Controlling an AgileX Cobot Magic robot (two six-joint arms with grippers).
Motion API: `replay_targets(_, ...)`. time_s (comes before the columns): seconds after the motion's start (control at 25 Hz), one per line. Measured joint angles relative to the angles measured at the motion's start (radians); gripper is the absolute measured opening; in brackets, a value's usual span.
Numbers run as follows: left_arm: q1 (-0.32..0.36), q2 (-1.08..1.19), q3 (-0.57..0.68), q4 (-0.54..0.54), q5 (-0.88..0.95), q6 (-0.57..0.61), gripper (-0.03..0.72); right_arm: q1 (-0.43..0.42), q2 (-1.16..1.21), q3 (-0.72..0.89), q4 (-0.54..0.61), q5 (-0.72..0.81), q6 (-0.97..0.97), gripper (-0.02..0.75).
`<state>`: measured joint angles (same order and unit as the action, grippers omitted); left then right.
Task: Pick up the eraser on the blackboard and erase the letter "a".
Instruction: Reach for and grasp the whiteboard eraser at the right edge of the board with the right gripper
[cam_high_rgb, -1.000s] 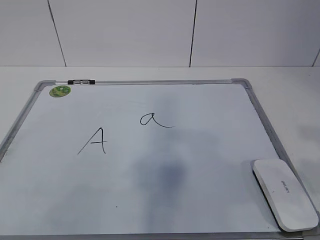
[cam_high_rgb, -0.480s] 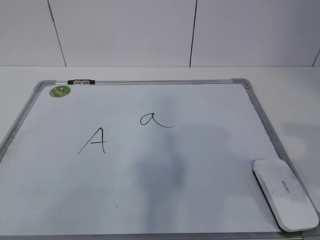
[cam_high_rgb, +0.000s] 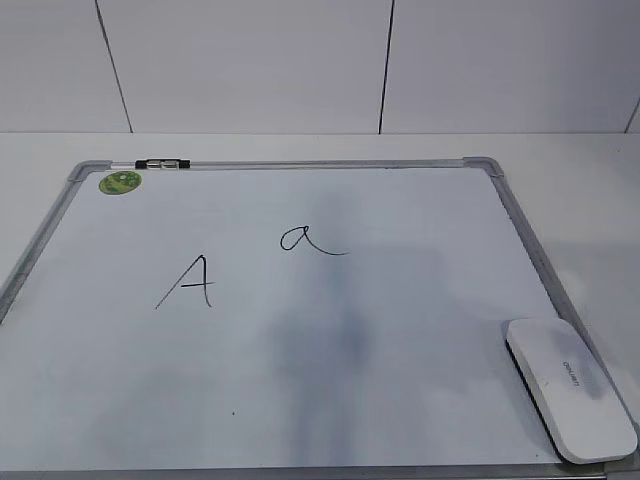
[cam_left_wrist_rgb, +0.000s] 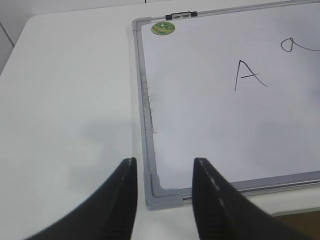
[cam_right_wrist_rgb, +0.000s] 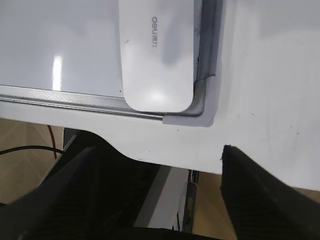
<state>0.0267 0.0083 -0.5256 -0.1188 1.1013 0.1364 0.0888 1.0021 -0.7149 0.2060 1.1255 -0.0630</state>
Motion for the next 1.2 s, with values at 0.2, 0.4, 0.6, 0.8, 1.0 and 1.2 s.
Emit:
replay_targets(0.2, 0.0, 0.0, 0.0, 0.0, 0.0, 0.0, 0.263, 0.064, 0.074, -0.058, -0.013, -0.02, 0.008, 0.589)
replay_targets(0.4, 0.0, 0.0, 0.0, 0.0, 0.0, 0.0, 0.263, 0.13, 0.17, -0.085, -0.06, -0.042, 0.079, 0.589)
replay_targets(0.6, 0.0, 0.0, 0.0, 0.0, 0.0, 0.0, 0.263, 0.149, 0.237, -0.086, -0.083, -0.095, 0.107, 0.589)
replay_targets(0.8, 0.0, 0.0, 0.0, 0.0, 0.0, 0.0, 0.263, 0.15, 0.314, -0.089, -0.116, -0.138, 0.111, 0.589)
replay_targets(1.0, 0.0, 0.0, 0.0, 0.0, 0.0, 0.0, 0.263, 0.15, 0.377, -0.094, -0.121, -0.184, 0.102, 0.589)
replay_targets(1.2, 0.0, 0.0, 0.0, 0.0, 0.0, 0.0, 0.263, 0.15, 0.423, -0.11, -0.123, -0.212, 0.063, 0.589)
